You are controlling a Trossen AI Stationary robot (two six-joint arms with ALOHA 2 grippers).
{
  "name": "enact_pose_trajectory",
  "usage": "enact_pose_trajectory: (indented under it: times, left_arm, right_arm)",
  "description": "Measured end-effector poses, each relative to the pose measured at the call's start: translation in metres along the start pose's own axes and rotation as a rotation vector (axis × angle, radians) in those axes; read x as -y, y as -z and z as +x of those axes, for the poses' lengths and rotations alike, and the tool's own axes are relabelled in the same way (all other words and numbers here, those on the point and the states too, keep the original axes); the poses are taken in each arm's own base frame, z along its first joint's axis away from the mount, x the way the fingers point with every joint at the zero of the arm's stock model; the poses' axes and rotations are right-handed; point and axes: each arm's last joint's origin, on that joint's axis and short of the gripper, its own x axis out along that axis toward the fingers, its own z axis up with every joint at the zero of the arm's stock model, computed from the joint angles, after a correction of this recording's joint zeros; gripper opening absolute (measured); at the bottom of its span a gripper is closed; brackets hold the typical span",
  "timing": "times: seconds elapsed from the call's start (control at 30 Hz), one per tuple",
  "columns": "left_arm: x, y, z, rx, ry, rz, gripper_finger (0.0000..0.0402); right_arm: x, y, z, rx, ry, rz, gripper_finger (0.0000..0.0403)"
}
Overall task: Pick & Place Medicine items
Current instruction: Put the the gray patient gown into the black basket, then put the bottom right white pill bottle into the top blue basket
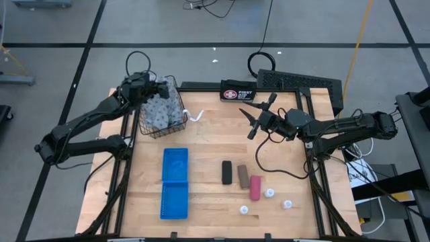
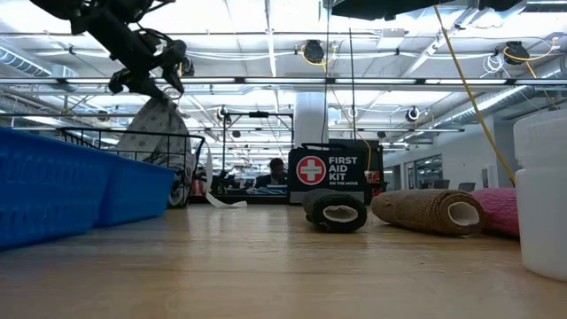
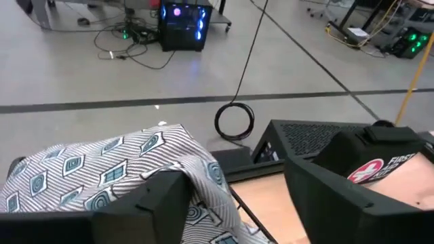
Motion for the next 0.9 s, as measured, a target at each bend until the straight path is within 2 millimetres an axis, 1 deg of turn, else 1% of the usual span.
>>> enact_pose_trajectory:
  times: [0.1, 0.23, 0.37, 0.47, 0.57, 0.7, 0.9]
  left_arm:
    - [0.0, 0.001, 0.0, -0.014, 0.004, -0.009, 0.0275]
    - [-0.001, 0.009, -0.001, -0.137, 0.059, -0.074, 0.0295]
    - [0.0, 0.009, -0.01, -0.226, 0.13, -0.135, 0.03]
    - [0.001, 0.007, -0.019, -0.252, 0.236, -0.143, 0.03]
    - [0.001, 0.001, -0.035, -0.228, 0.357, -0.11, 0.0301]
    - [0.0, -0.005, -0.064, -0.164, 0.501, -0.062, 0.0303]
    - [-0.005, -0.004, -0.114, -0.045, 0.663, 0.002, 0.0304]
  right_arm:
    - [0.0, 0.0, 0.0, 0.0, 0.0, 0.0, 0.0116]
    - [0.0, 0.0, 0.0, 0.0, 0.0, 0.0, 0.0116]
    - [0.0, 0.0, 0.0, 0.0, 0.0, 0.0, 0.0116]
    - [0.0, 0.0, 0.0, 0.0, 0.0, 0.0, 0.0116]
    - [0.0, 0.001, 0.0, -0.01, -0.002, -0.005, 0.0116]
    - [-0.005, 0.002, -0.005, -0.048, -0.044, -0.014, 0.0116]
    - [-0.009, -0.004, -0.029, -0.096, -0.166, 0.05, 0.0116]
